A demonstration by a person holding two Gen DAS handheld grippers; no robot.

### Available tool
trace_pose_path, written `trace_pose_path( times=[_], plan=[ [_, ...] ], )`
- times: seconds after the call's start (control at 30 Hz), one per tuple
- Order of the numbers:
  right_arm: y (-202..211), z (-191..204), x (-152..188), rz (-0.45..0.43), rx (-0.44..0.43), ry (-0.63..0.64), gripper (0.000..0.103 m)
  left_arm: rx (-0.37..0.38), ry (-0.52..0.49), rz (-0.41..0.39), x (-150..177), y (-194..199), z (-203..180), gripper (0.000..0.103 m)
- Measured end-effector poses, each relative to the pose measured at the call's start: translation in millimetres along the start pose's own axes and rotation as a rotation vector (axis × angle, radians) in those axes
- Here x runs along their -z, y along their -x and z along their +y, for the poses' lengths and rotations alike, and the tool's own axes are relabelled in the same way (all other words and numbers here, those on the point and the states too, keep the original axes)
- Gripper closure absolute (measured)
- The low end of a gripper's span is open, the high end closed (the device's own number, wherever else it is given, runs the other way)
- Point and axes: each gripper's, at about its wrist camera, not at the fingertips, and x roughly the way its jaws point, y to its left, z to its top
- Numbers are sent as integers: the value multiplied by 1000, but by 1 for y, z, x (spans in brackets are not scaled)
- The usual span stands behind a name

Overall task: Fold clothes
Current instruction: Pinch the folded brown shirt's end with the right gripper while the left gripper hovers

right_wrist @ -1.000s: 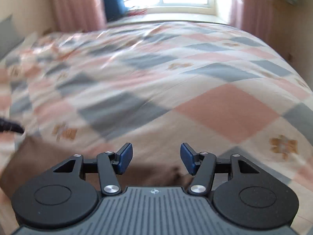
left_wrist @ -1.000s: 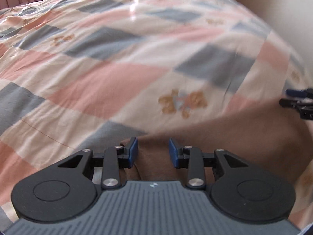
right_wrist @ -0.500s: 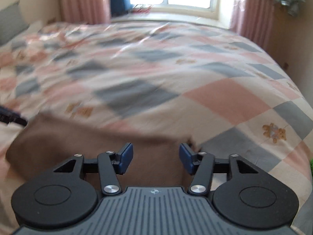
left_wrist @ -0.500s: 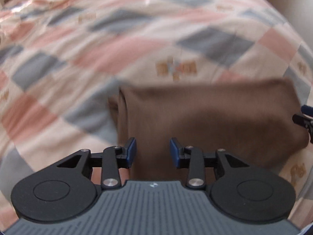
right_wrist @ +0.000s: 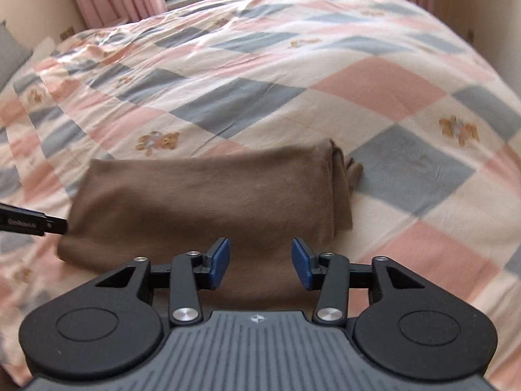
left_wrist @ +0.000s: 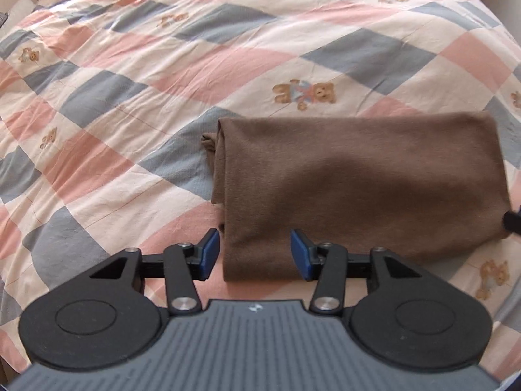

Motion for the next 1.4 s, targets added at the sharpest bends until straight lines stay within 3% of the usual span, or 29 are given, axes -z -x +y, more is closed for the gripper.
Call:
trace_pose_path(
  times=[0.6, 0.73, 0.8, 0.93, 1.07, 1.2, 1.23, 1.4],
  plan=[
    [-2, -14, 44, 84, -56, -131, 46, 26, -29, 69, 31, -12, -27, 54],
    [-5, -29, 46, 81, -82, -201, 45, 159, -69, -3, 32, -6, -35, 64],
    [-4, -42, 43, 70, -95, -243, 45, 225, -129, -52, 37, -2, -47, 64],
    [-3, -83, 28, 41, -120, -344, 45, 290, -256, -125, 49, -1, -87, 59],
    [-5, -123, 12, 19, -185, -448, 43, 236, -397, -220, 55, -2, -116, 59],
    [-11, -139, 16, -7, -239, -562, 41, 274, -327, -287, 32, -1, -95, 67],
    [-13, -139, 22, -12, -250, -597, 41, 278, -314, -301, 24, -2, -89, 73],
    [-29, -131, 52, -2, -262, -705, 42, 235, -382, -354, -3, -26, -86, 85]
  ],
)
